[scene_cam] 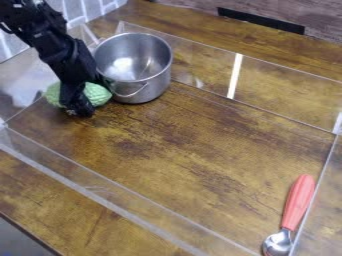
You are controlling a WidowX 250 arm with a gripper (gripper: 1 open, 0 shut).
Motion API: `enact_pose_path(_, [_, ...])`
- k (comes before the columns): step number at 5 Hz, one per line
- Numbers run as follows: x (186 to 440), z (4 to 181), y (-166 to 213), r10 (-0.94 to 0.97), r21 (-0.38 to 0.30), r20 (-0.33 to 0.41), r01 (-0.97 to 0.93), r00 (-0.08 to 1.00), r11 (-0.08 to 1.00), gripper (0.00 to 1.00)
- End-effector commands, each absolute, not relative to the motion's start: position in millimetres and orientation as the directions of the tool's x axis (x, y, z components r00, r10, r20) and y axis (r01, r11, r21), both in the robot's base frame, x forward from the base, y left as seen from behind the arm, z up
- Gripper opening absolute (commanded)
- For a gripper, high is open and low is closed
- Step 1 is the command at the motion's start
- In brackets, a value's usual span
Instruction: Put the green object in the silver pot
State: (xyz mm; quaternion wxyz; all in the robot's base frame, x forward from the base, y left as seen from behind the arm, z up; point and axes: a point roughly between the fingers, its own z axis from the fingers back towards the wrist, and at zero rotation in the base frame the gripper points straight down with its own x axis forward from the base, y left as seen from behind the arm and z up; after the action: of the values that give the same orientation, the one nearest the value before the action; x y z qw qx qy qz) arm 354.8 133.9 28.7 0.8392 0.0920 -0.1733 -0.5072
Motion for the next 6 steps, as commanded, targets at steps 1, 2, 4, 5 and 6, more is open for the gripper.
enact_pose_path(1, [357.3,35.5,124.9,-0.887,0.29,0.181,0.839,0.425,0.461,0.0])
enact_pose_path(2, [359.5,48.0,123.5,-0.888,0.282,0.167,0.842,0.428,0.459,0.0])
enact_pose_path(4, [363.0,65.6,120.9,-0.888,0.267,0.149,0.847,0.435,0.46,0.0])
enact_pose_path(5, [366.2,80.0,120.0,-0.883,0.268,0.139,0.842,0.448,0.469,0.0])
enact_pose_path(6, [370.1,94.4,118.8,-0.88,0.269,0.126,0.838,0.458,0.475,0.0])
